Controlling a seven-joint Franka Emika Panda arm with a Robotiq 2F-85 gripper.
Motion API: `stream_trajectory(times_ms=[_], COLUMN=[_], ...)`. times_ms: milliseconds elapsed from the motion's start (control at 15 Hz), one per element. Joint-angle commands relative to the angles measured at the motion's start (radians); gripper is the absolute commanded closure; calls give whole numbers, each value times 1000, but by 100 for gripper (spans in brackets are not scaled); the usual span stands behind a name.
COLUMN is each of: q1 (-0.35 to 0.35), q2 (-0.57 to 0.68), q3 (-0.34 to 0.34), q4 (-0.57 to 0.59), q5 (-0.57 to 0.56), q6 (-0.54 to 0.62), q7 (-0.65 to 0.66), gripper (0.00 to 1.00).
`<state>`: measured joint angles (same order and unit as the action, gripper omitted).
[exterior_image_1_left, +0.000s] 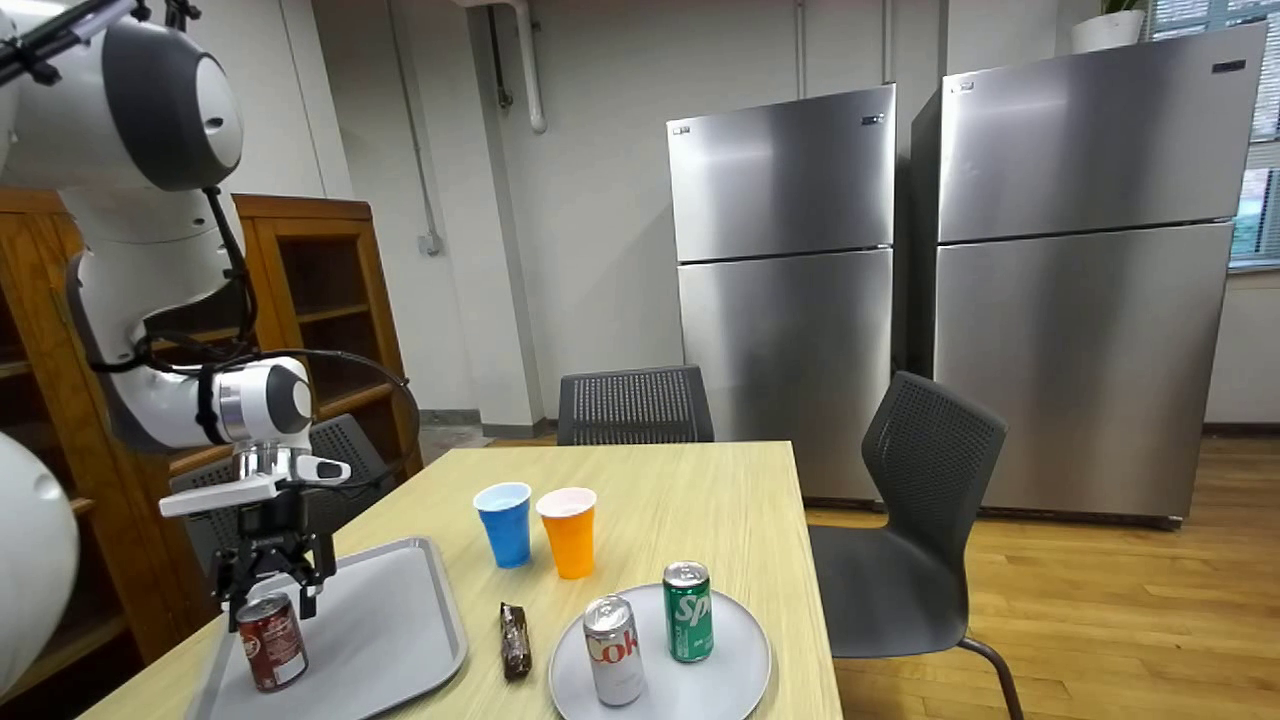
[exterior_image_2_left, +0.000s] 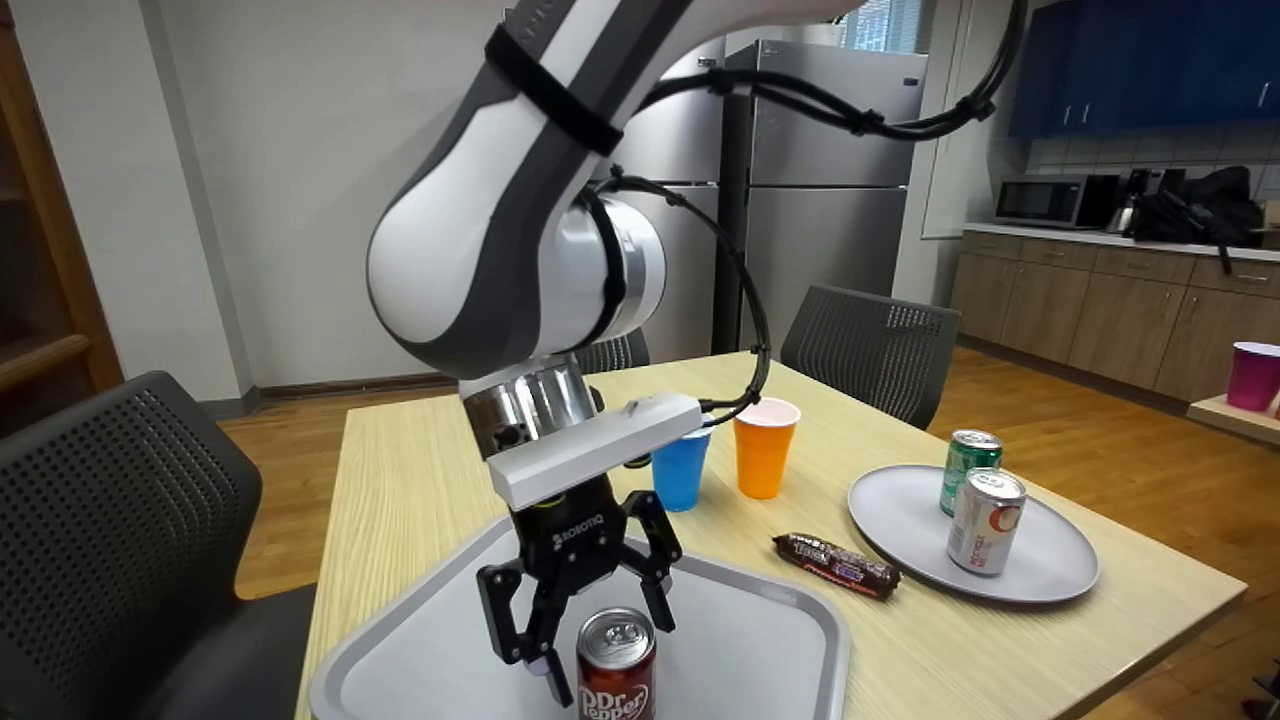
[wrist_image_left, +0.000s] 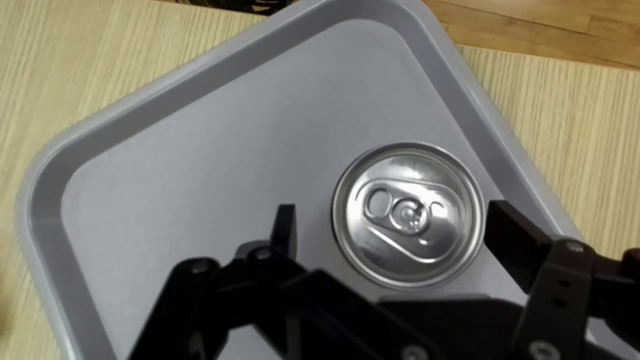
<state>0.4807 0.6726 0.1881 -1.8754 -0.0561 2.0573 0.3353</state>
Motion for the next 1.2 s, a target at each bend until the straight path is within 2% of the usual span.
stream_trajectory(times_ms=[0,200,267,867,1133], q1=[16,16,16,-18,-59], q2=[12,5,-1,-93,-156], q3=[-12,-14,-14,-26,-39], q4=[36,39,38,-7,-43], q5=[-19,-22,-24,-29,-17], q6=[-13,-16,-15,-16,-8], q7=[38,36,36,11,3], gripper=[32,58,62,62,62])
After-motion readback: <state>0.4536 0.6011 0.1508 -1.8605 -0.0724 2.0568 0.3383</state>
